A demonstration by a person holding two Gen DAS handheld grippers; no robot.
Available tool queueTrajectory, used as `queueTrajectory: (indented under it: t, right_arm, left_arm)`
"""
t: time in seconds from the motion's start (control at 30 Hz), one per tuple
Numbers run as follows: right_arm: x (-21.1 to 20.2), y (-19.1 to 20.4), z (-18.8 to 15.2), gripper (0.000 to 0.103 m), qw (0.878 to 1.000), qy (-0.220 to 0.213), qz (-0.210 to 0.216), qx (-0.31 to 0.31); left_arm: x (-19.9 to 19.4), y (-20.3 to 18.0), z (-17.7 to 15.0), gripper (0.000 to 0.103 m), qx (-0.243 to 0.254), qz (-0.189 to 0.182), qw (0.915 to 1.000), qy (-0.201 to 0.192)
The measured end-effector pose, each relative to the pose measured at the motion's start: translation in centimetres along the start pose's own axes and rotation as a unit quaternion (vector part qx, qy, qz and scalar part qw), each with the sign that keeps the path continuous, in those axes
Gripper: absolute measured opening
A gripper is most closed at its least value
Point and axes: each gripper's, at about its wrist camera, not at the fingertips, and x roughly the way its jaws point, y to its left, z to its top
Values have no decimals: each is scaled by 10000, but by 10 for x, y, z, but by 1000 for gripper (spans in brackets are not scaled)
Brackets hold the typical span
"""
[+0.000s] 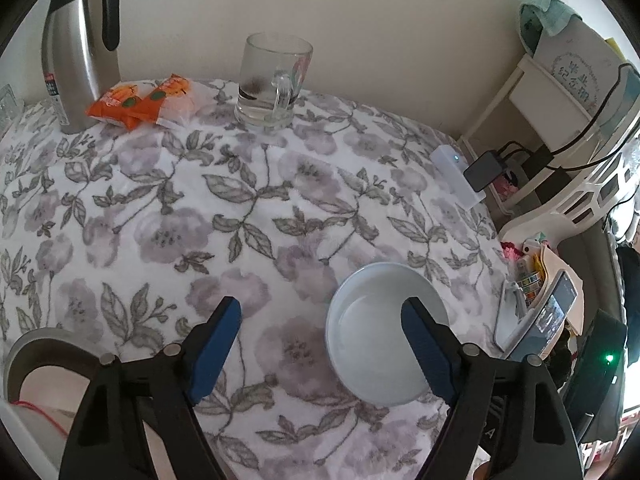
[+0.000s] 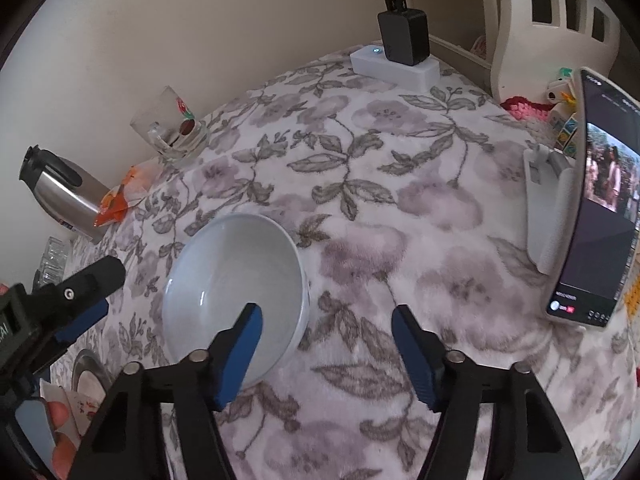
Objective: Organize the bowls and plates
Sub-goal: 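Grasp the white round bowl rim with both tools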
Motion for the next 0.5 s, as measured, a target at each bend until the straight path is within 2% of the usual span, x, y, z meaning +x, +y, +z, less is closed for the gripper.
queueTrajectory:
  t: [0.17,0.5]
  right_arm:
    - [10,0,3,58,10000,56,23,5]
    - [28,4,5,48,9998,160,125,-14]
  left_arm:
    - [12,2,0,77,-65,-19,9999,76]
    - [32,3,-2,57,-108,-139,9995,244]
